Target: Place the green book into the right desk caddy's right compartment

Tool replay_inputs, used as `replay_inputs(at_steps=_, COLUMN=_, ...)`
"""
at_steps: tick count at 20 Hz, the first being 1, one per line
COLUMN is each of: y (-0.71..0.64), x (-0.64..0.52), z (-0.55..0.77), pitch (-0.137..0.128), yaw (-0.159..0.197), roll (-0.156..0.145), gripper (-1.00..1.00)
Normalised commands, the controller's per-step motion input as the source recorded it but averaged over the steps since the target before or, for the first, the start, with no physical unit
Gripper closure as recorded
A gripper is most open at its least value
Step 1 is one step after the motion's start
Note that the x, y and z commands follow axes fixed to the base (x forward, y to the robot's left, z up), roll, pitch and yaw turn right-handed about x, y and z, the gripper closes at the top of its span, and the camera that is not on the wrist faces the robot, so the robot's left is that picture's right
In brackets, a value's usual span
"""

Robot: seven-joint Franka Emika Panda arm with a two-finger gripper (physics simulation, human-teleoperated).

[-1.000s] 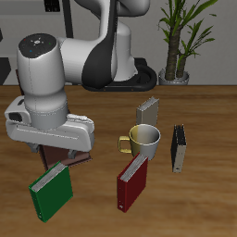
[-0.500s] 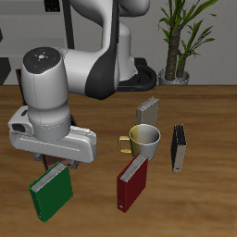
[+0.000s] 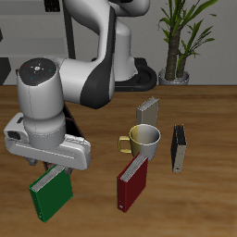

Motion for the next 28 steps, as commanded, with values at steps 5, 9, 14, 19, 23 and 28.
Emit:
replay_inputs(at_steps=5, y=-0.14, x=-0.03, z=-0.11, pitch=0.013, yaw=-0.017, roll=-0.029, gripper=-1.00)
replay_inputs(at_steps=9, y=-0.06, x=-0.03, z=-0.12, pitch=0.010, yaw=-0.017, roll=-0.010, gripper=-1.00)
replay_inputs(at_steps=14, y=-0.11, x=0.00, z=-0.19, pitch=0.012, yaw=-0.032, roll=-0.024, gripper=-1.00)
replay_inputs(at_steps=19, y=-0.14, x=-0.01, z=-0.22, pitch=0.021, yaw=-0.022, roll=-0.028, gripper=-1.00)
replay_inputs(at_steps=23, y=-0.06, x=0.00, z=-0.23, pitch=0.025, yaw=-0.025, roll=-0.012, gripper=-1.00)
replay_inputs(at_steps=28, y=0.15, x=0.01, z=-0.15, pitch=0.014, yaw=0.007, roll=0.021, gripper=-1.00)
